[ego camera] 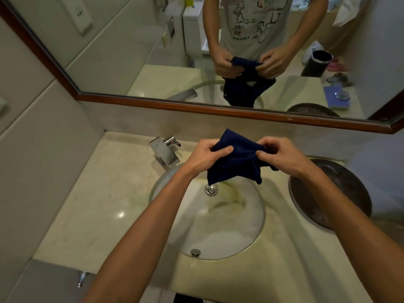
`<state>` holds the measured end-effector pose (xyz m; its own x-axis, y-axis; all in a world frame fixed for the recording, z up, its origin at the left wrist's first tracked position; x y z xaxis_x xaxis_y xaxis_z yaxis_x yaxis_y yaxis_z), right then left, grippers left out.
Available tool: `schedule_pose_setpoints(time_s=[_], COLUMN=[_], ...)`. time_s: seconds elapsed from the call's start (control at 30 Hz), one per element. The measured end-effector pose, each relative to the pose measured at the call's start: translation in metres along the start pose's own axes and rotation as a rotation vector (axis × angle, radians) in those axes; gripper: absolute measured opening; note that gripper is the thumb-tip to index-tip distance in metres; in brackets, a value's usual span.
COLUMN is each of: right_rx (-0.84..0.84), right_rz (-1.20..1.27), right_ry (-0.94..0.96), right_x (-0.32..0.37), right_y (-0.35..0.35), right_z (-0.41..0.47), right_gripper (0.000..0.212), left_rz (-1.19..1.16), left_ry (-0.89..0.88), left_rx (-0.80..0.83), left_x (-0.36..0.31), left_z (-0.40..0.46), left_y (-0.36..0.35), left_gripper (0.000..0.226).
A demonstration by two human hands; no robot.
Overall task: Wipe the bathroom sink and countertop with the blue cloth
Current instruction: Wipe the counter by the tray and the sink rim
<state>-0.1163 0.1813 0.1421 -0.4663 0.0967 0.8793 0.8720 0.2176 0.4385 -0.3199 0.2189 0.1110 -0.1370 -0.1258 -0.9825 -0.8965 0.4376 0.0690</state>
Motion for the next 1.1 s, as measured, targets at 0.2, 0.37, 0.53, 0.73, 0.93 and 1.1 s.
schedule_pose_setpoints(time_s=[0.2, 0.37, 0.53, 0.73, 0.93, 1.1], right_rx=[0.161, 0.137, 0.179, 0.287, 0.272, -0.165], right_rz=[0.039, -0.193, -0.326, -0.33, -0.323, -0.629], right_ry=[0.013, 0.07, 0.051, -0.113, -0.184, -0.082], right_x=[-0.033, -0.058, -0.079, -0.122, -0.117, -0.084], right_y=[-0.009, -0.017, -0.045, -0.083, -0.078, -0.035], right_z=[-0.009, -0.004, -0.002, -0.008, 0.018, 0.117], right_gripper=[0.032, 0.014, 0.018, 0.018, 0.014, 0.053], left_rz=[0.047, 0.11, 0.236, 0.28, 0.151, 0.033], left_ry=[-0.04, 0.014, 0.106, 0.171, 0.202, 0.359], left_rx=[-0.021, -0.056, -0.19, -0.192, -0.181, -0.291], left_x=[-0.003, 0.025, 0.084, 0.143, 0.154, 0.154], left_z=[-0.001, -0.017, -0.042, -0.056, -0.034, 0.064], left_y=[-0.032, -0.033, -0.026, -0.028, -0.015, 0.029], left_gripper=[0.012, 0.015, 0.021, 0.023, 0.03, 0.039])
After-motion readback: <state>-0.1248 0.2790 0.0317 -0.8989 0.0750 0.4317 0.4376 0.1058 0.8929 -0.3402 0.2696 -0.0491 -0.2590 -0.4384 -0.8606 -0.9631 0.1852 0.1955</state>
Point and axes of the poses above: each hand's wrist, its own z-axis towards the middle knuckle, its own y-axis out of the back of the hand, x = y × z, the point moved 7 cm from there along z, towards the middle knuckle, and after that the axes turned 1 degree about z, right-handed, at the moved point
